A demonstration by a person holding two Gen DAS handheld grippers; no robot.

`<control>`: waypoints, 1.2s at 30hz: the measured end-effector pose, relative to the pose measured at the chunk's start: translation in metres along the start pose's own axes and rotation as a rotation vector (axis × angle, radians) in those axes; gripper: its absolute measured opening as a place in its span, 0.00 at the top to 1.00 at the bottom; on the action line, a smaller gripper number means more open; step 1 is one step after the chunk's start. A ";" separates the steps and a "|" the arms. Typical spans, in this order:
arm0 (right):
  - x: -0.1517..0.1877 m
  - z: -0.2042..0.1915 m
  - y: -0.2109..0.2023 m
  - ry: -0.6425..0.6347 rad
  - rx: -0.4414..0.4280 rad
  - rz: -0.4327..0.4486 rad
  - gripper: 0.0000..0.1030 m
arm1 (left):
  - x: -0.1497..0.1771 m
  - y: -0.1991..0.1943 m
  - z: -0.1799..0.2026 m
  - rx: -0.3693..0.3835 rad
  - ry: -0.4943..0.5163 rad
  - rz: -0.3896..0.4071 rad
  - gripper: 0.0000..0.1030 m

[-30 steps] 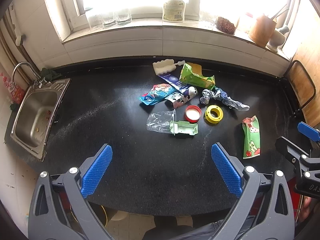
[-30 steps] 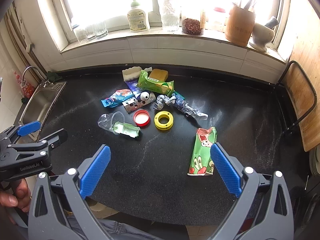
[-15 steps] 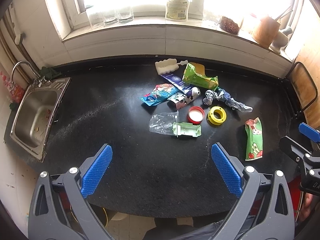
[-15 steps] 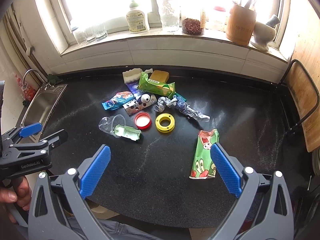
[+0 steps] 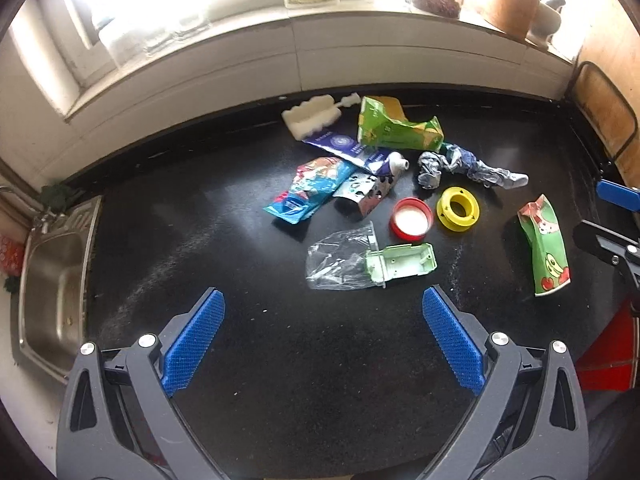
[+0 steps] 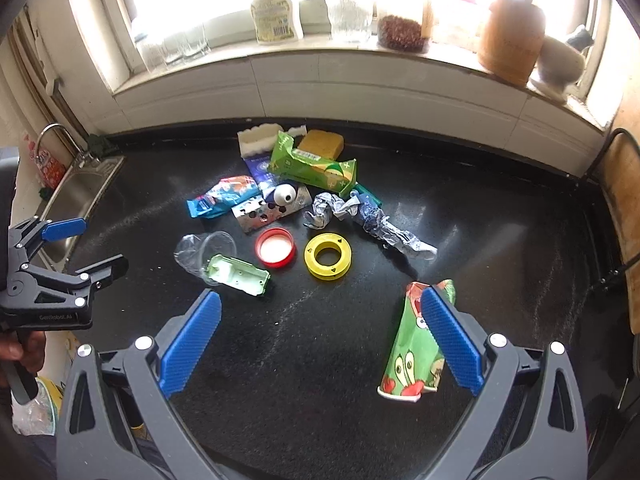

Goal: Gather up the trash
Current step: 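Grasp the clear plastic cup with the left tool while the right tool grasps the yellow tape roll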

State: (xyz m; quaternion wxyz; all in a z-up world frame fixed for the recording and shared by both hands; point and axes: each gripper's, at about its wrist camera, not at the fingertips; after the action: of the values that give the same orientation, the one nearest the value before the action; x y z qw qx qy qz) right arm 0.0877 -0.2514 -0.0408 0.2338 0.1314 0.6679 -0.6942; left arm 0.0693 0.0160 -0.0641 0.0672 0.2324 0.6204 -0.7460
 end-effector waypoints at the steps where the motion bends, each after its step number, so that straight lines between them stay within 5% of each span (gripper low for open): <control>1: -0.002 -0.001 0.010 -0.001 0.000 -0.012 0.06 | -0.002 0.012 -0.004 0.012 -0.003 -0.005 0.06; 9: -0.018 -0.012 0.111 -0.036 -0.033 -0.154 0.10 | -0.009 0.099 -0.022 0.076 -0.049 -0.102 0.06; 16: -0.023 -0.015 0.174 -0.052 -0.006 -0.272 0.18 | -0.014 0.136 -0.045 0.090 -0.106 -0.156 0.06; 18: -0.023 -0.014 0.180 -0.052 -0.009 -0.287 0.28 | -0.014 0.141 -0.048 0.105 -0.110 -0.156 0.07; 20: -0.023 -0.015 0.181 -0.073 0.012 -0.273 0.50 | -0.014 0.145 -0.050 0.100 -0.113 -0.162 0.21; 22: -0.023 -0.017 0.181 -0.082 -0.011 -0.275 0.50 | -0.013 0.145 -0.051 0.106 -0.119 -0.152 0.33; 30: -0.028 -0.019 0.131 -0.097 -0.008 -0.161 0.50 | -0.017 0.096 -0.040 0.015 -0.091 -0.031 0.36; 36: -0.026 -0.016 0.104 -0.095 -0.008 -0.119 0.50 | -0.025 0.064 -0.023 -0.054 -0.063 0.038 0.24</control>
State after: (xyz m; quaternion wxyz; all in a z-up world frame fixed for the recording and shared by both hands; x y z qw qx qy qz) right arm 0.1597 -0.2315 -0.1191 0.2242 0.0573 0.6653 -0.7098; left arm 0.1226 0.0192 -0.1135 0.1071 0.2184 0.6334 -0.7346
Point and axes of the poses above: each gripper's, at about its wrist camera, not at the fingertips, and y roughly the way its jaws point, z to its right, x to its underside, and after that the axes turned 11 degrees about x, right-handed
